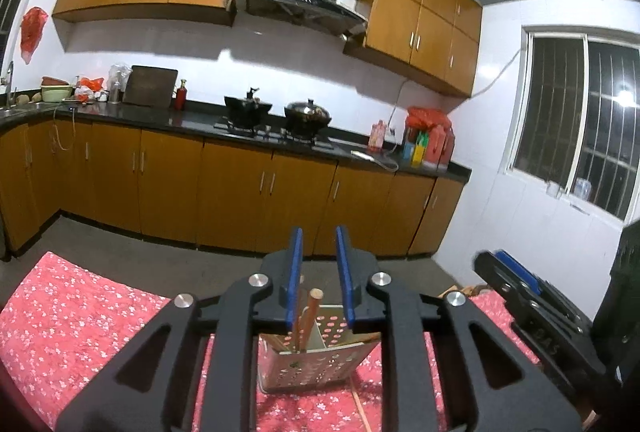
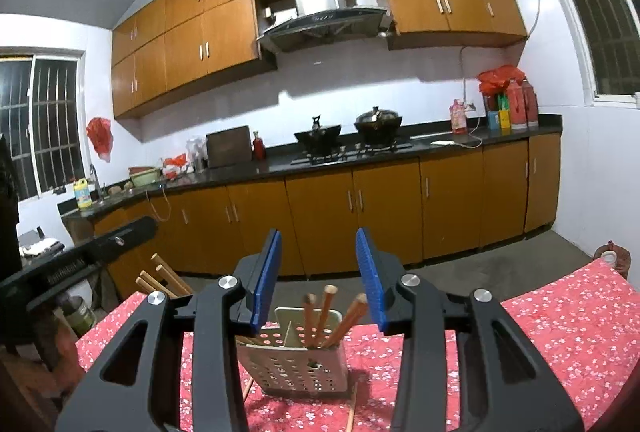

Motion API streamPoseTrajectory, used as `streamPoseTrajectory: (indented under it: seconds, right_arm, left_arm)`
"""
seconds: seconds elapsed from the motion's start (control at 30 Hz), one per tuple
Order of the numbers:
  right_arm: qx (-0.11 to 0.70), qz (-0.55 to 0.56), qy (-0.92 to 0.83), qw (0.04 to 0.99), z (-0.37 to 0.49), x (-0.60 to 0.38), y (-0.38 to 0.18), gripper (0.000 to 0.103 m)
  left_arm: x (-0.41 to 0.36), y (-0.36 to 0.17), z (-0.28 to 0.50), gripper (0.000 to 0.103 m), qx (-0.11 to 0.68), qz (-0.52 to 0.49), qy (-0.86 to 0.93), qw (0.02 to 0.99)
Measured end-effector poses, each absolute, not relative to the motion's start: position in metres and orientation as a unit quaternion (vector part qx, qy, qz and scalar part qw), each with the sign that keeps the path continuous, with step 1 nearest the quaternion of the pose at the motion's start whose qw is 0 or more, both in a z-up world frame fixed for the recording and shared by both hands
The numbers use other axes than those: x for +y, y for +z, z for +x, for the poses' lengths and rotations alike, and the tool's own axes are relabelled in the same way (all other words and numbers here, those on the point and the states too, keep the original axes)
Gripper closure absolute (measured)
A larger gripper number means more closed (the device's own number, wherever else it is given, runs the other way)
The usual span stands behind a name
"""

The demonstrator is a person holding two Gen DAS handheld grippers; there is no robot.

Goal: Organize utensils
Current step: 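Open both tools to drop the chopsticks into the holder, then lower both open tools toward the remaining loose chopsticks on the table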

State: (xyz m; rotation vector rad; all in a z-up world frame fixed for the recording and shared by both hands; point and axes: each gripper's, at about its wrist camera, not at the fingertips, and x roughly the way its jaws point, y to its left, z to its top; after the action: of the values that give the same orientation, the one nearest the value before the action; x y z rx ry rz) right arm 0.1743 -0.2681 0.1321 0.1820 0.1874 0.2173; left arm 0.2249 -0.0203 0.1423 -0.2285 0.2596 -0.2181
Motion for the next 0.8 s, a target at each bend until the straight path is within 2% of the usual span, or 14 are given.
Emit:
streamPoseTrajectory:
  seconds: [0.2,0.37,0.57,0.8]
  right_arm:
    - [0.112,0.105,0.076,0.985,0.155,-0.299,0.115,0.06]
    - [0.169,0.116,0.046,0.978,0.15,-0.321,0.078,0.06]
    - [0.269,0.129,0.047,0.953,0.158,-0.319,0.019,0.06]
    - [0.356,0.11,0.102,0.922,0.161,-0.279,-0.031,0.061]
  left_arm:
    - [0.013,0.139,0.195,0.081,0.125,-0.136,-0.087,0.979]
    - [0.04,0.116,0.176,0.079,0.148,-0.133,-0.049,0.979]
    - [0.059,0.06,0.176,0.079,0.225,-0.122,-0.018,0.967]
    - [0.039,-0.012,0.181,0.079,0.321,-0.099,-0.033,0.941]
